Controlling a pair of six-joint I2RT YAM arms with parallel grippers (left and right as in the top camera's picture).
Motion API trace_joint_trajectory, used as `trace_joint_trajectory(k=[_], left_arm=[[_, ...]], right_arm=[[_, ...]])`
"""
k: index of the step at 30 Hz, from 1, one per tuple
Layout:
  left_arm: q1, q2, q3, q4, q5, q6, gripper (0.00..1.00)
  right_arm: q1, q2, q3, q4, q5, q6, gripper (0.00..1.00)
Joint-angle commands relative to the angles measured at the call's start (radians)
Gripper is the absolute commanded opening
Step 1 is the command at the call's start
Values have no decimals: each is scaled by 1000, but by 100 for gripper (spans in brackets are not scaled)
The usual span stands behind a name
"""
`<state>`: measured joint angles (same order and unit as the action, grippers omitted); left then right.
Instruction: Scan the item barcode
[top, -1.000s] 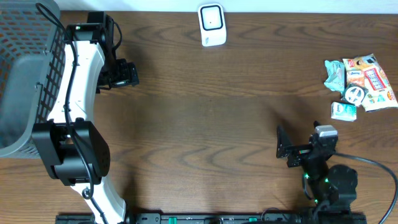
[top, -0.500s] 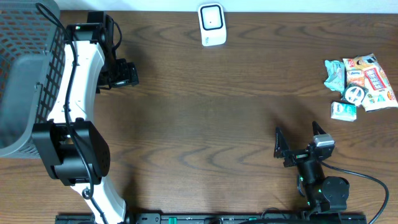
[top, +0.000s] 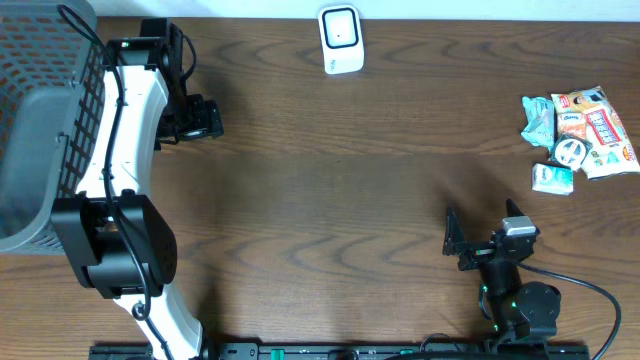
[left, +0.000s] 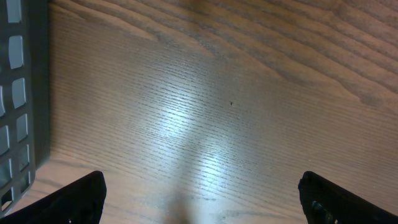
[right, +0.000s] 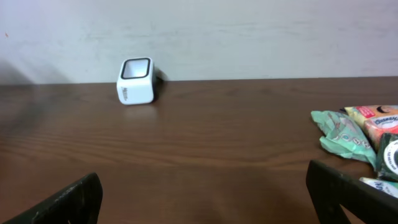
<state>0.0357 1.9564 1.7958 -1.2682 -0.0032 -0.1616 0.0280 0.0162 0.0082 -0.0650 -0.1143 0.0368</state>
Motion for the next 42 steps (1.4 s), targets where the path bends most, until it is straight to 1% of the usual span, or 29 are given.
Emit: trace_joint_trajectory(k=[1, 12, 42], left_arm=[[2, 5, -6, -3, -9, -13, 98], [2, 5, -6, -3, -9, -13, 98], [2, 5, -6, -3, -9, -13, 98]], right_arm=[[-20, -11, -3, -7, 23, -42, 99], [-20, -11, -2, -13, 60, -42, 99], [-21, -11, -2, -6, 52, -46, 99]])
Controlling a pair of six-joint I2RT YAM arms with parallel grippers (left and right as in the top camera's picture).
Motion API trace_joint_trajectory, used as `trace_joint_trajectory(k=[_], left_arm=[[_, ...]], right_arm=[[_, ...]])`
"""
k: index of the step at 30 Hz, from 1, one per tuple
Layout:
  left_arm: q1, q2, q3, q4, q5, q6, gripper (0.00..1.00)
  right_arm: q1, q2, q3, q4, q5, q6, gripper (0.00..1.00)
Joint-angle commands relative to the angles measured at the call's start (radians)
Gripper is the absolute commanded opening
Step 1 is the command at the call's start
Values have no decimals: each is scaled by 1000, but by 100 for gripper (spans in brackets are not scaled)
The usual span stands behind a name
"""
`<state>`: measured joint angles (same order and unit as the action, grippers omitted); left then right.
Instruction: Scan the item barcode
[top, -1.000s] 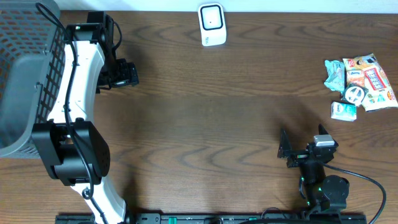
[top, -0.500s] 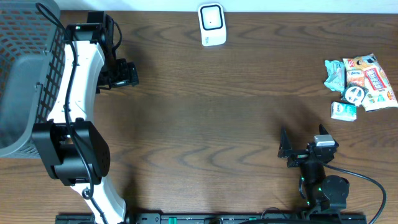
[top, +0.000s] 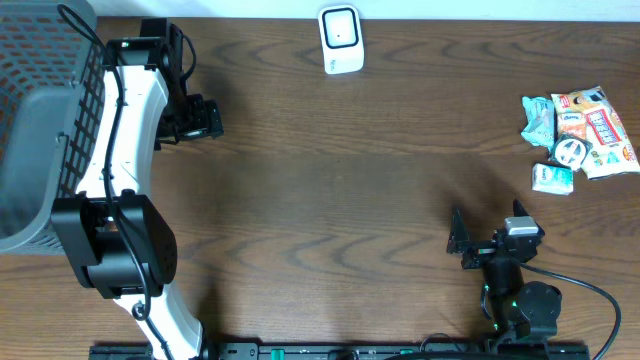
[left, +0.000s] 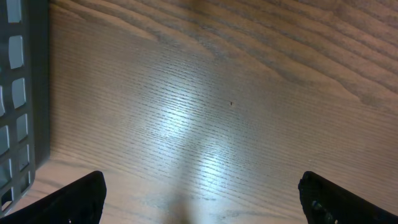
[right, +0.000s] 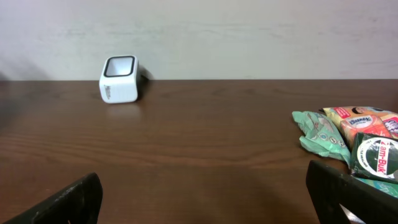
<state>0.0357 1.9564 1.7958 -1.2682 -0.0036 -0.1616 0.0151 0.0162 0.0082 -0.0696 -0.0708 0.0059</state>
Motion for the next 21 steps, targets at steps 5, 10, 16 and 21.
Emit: trace_joint_trajectory(k=[5, 10, 16, 21], left_arm=[[2, 5, -6, -3, -8, -13, 98], [2, 5, -6, -4, -9, -13, 98], [-8, -76, -38, -8, -3, -45, 98], [-46, -277, -215, 168, 19, -47, 98]], right_arm=[[-8, -11, -2, -2, 8, -14, 99], [-8, -11, -2, -2, 8, -15, 99], [-8, -11, -2, -2, 8, -15, 99], [-8, -11, -2, -2, 8, -15, 99]])
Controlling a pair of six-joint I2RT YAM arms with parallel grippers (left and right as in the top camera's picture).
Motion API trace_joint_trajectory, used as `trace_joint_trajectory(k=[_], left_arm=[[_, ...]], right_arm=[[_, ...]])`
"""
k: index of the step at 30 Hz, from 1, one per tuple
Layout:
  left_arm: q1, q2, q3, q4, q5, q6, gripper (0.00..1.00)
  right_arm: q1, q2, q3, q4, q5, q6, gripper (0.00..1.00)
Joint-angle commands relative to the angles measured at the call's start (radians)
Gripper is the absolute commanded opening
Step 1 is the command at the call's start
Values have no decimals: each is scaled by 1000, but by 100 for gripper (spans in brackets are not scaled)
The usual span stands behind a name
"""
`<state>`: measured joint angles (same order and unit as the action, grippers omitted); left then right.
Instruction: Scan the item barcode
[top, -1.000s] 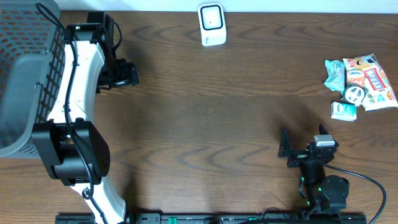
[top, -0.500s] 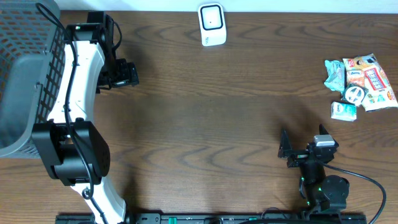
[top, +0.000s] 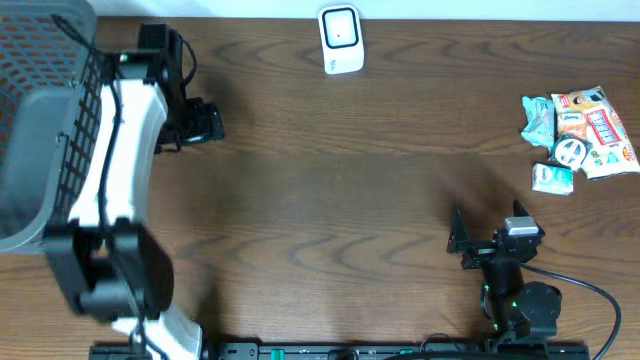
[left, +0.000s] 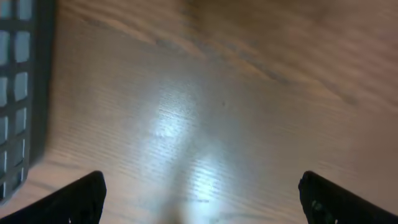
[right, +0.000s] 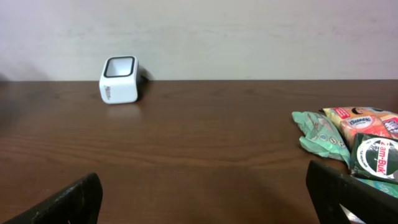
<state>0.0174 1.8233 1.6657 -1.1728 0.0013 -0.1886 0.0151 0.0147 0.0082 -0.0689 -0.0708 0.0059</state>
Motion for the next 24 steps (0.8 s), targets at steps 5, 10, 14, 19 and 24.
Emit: trace_joint_trajectory(k=[5, 10, 14, 19, 24], left_arm=[[-63, -365, -330, 291, 106, -19, 98], [-63, -615, -584, 438, 178, -19, 98], [-59, -838, -769, 450, 171, -19, 98], [-59, -1075, -873, 361, 157, -14, 98], [-57, -1133, -877, 336, 138, 48, 98]], right_arm=[[-8, -9, -2, -3, 8, -15, 99], [-8, -9, -2, -3, 8, -15, 99], [-8, -9, -2, -3, 8, -14, 99], [-8, -9, -2, -3, 8, -15, 99], [-8, -9, -2, -3, 8, -15, 99]])
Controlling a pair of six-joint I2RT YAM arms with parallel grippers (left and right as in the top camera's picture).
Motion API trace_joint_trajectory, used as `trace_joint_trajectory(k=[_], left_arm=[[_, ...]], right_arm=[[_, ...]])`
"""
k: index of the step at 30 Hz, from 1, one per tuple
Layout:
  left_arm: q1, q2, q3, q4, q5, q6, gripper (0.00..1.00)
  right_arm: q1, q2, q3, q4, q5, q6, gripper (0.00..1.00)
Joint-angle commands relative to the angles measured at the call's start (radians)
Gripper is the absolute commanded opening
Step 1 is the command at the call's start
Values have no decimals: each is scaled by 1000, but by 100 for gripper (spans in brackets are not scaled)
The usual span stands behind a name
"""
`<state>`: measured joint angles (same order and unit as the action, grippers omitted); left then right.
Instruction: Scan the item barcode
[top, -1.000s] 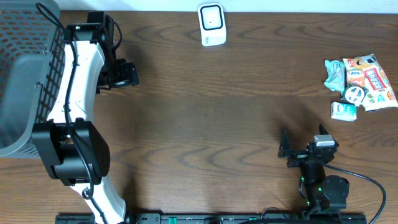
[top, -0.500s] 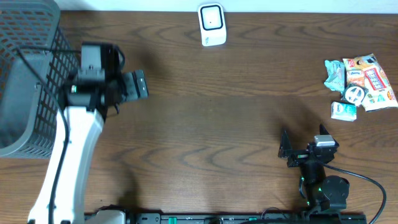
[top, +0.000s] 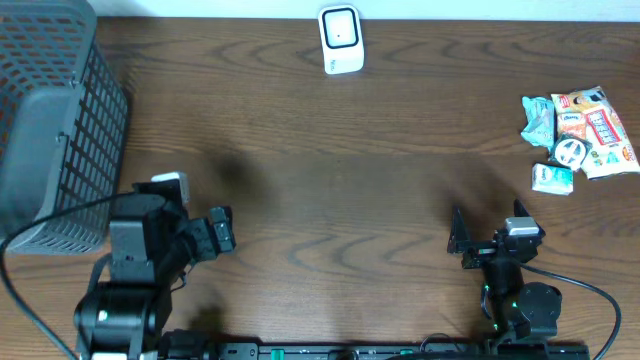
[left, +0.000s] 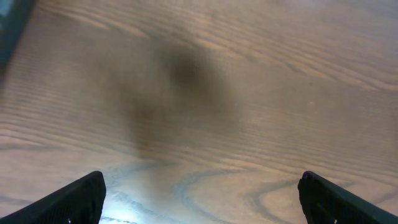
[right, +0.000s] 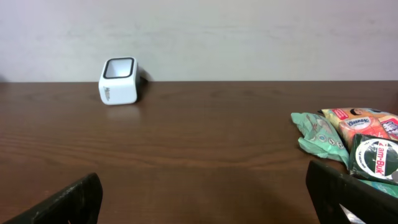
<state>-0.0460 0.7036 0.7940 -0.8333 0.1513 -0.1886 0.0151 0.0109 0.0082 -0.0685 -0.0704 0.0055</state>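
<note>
The white barcode scanner (top: 340, 39) stands at the far edge of the table, also in the right wrist view (right: 118, 81). A pile of snack packets (top: 580, 130) lies at the right; in the right wrist view the packets (right: 348, 134) are at the right edge. My left gripper (top: 222, 232) hangs over bare wood at the front left, open and holding nothing (left: 200, 186). My right gripper (top: 485, 228) sits at the front right, open and holding nothing (right: 202, 186), facing the scanner, well short of the packets.
A dark mesh basket (top: 50, 120) fills the far left corner, its wall beside the left arm's base. The wooden table (top: 330, 180) spreads between the scanner, the packets and both grippers.
My left arm, stretched out beside the basket at the far left, is now folded back at the front left. Its wrist view shows only wood. The right arm is unchanged.
At first my left gripper hung open by the basket's wall and the right one faced the scanner. The right gripper then stood slightly further right and stayed there. The left arm stayed by the basket, and now it is back at the front left, still open.
</note>
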Motion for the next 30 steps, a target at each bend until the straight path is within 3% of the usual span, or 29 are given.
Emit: trace_joint_trajectory(k=[1, 6, 11, 14, 21, 30], left_arm=[[6, -14, -11, -3, -4, 63, 98], [6, -92, -108, 47, -2, 76, 98], [6, -320, -294, 263, 70, 76, 98], [6, -402, -360, 295, 73, 83, 98], [6, -468, -447, 347, 73, 83, 98], [6, -607, -621, 645, 74, 83, 98]], right_arm=[[-8, -5, -2, -3, 8, -14, 99], [-8, -5, -2, -3, 8, -14, 99], [-8, -5, -2, -3, 8, -14, 99], [-8, -5, -2, -3, 8, -14, 99], [-8, -5, -2, -3, 8, -14, 99], [-8, -5, -2, -3, 8, -14, 99]])
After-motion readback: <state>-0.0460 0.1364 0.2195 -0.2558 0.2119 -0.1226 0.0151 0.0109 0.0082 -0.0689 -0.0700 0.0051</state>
